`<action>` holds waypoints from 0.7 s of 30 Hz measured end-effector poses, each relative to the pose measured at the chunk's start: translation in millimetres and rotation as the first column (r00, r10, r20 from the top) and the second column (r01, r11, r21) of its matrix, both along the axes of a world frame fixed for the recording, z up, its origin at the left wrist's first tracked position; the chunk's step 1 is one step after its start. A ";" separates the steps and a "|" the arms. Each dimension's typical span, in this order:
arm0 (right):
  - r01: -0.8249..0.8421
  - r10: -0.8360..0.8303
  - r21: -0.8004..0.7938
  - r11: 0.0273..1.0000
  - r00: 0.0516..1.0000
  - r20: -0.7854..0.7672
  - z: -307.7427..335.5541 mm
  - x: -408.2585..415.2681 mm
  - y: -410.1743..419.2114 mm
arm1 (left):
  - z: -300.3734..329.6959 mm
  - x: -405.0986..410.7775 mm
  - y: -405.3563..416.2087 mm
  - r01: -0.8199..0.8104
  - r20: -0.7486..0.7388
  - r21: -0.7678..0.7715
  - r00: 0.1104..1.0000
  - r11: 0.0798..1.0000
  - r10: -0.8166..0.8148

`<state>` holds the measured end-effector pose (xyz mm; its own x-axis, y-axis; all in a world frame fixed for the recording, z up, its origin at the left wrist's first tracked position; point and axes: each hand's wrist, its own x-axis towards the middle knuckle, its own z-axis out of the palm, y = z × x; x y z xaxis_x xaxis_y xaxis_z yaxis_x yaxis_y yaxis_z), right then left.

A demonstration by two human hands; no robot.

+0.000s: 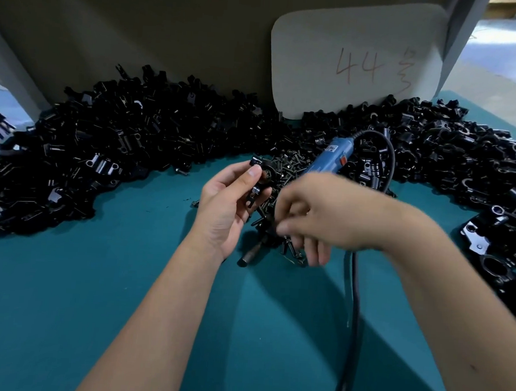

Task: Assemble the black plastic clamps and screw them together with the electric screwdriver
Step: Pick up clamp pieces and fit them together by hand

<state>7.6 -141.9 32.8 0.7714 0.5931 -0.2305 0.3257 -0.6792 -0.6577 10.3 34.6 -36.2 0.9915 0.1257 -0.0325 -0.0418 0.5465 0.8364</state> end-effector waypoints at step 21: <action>0.176 -0.254 0.184 0.967 0.722 0.643 2.0 35.1 5.3 | 0.1 2.1 0.3 0.079 -0.020 0.058 0.997 0.995 -0.078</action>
